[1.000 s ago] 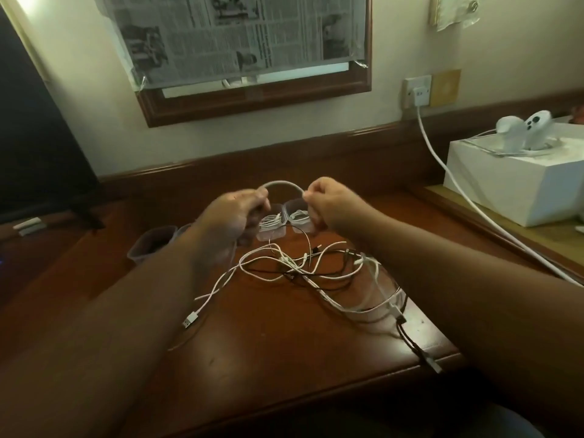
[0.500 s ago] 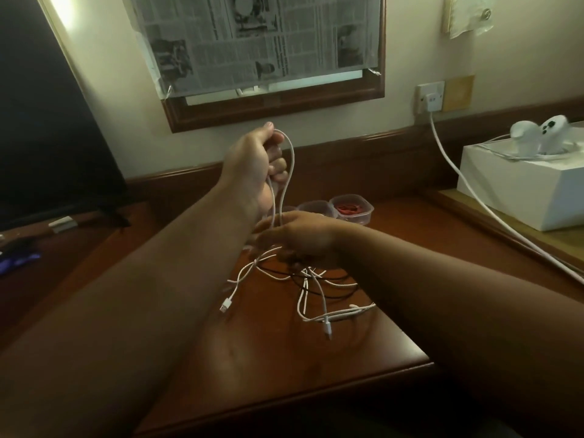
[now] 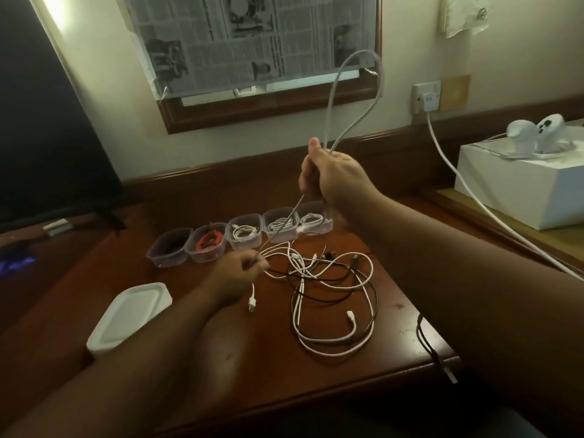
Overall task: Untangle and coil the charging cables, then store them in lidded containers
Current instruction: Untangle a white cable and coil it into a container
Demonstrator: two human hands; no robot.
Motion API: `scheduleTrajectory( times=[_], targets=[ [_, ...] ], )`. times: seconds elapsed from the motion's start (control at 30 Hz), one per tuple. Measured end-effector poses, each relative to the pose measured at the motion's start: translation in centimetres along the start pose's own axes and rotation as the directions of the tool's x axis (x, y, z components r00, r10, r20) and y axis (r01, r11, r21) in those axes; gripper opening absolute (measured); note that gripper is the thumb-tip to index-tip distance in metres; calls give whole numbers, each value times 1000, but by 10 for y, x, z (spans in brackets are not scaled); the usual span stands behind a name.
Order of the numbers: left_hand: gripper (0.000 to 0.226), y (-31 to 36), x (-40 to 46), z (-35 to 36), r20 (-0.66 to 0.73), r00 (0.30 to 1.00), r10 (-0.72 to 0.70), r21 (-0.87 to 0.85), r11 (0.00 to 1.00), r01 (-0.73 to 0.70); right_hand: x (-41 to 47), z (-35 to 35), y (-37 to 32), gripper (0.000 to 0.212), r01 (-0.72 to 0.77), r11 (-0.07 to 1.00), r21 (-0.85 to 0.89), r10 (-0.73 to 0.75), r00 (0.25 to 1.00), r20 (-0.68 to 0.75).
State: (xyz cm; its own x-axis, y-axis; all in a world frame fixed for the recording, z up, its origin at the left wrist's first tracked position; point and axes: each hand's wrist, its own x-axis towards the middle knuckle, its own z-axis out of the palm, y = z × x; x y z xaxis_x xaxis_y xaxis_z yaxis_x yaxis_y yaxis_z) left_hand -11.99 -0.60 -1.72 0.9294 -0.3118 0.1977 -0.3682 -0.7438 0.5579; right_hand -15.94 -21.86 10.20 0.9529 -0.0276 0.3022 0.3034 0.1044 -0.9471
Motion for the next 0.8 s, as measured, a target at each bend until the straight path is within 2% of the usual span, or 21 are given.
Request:
scheduleTrajectory(
  times=[0.07,0.13,0.17,0.23,0.3,0.37,0.47,0.53,0.6,0.7,0.73,0.8],
  targets=[
    [22,-13,8,-8,-152,984,-88,-25,996,85,2,-2,-3,40,-25,990,136,23,1000,11],
    [25,-20,19,-22,-266,954,-141,-76,989,125,1,-2,-2,38,-69,988,142,59,996,71],
    [21,-19,25,-31,-325,932,-162,-121,984,129,0,0,2,38,-63,997,48,59,995,86],
    [17,-7,38,-49,-409,892,-194,-232,967,104,-1,3,15,38,5,962,-272,23,995,100],
    [16,15,49,-65,-465,865,-190,-298,953,49,1,8,32,28,88,856,-509,4,984,175],
    [16,40,55,-79,-517,849,-108,-262,964,-38,4,15,49,18,109,765,-635,52,972,230],
    [18,75,54,-87,-464,876,130,-97,976,-196,8,23,66,75,92,703,-705,115,964,240],
    [19,89,54,-82,-420,867,269,-58,945,-321,12,30,70,91,88,741,-665,99,966,238],
    [16,96,53,-76,-409,863,296,-138,915,-380,19,37,73,74,84,811,-579,61,972,227],
    [12,98,53,-73,-422,861,284,-276,864,-420,31,46,76,21,58,897,-439,10,988,152],
    [11,98,51,-72,-434,863,259,-329,846,-420,34,47,76,11,45,912,-408,3,993,118],
    [19,91,52,-67,-511,852,112,-451,810,-376,38,47,73,18,0,929,-369,16,999,42]
  ],
)
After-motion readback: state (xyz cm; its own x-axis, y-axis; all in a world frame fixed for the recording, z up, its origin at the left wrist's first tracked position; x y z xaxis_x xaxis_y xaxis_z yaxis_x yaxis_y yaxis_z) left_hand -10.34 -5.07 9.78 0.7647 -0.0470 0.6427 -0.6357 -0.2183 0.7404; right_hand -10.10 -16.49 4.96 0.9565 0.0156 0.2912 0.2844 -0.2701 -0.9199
